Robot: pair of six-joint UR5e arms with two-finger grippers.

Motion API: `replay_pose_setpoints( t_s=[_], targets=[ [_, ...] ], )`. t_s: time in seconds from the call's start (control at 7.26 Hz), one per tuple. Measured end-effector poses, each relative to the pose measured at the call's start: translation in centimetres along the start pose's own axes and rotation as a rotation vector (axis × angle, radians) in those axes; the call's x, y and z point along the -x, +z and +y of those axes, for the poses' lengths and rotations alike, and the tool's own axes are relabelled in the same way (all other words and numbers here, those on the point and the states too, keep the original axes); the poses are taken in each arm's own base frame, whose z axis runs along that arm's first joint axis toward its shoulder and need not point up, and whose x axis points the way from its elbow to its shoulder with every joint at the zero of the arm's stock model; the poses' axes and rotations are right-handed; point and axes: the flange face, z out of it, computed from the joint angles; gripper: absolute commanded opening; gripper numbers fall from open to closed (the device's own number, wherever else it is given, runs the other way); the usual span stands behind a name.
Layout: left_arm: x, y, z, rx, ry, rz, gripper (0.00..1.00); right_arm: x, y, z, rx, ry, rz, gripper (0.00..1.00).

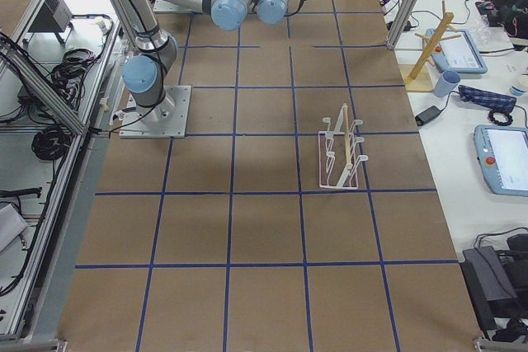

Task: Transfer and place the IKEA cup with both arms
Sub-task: 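Close the left gripper on the cup rim beside the right gripper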

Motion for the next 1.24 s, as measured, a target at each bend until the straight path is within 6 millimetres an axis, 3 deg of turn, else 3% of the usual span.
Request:
replay_pose_setpoints(
  t_s=[0.55, 0.83, 1.1, 1.24],
  targets=[
    [-2.4, 2.1, 0.8, 0.033, 0.028, -0.016, 0.99, 0.0, 0.6, 0.3, 0.009, 0.004, -0.004, 0.29],
    [-2.8, 2.6, 1.0, 0.031, 0.058, -0.037, 0.9, 0.0, 0.6, 0.3, 0.01, 0.008, -0.003, 0.29],
    [-2.5, 3.3, 1.1, 0.027, 0.072, -0.074, 0.75, 0.1, 0.6, 0.3, 0.01, 0.02, -0.003, 0.29],
    [-2.6, 3.4, 1.1, 0.027, 0.075, -0.079, 0.73, 0.1, 0.6, 0.3, 0.01, 0.022, -0.003, 0.29]
  ],
)
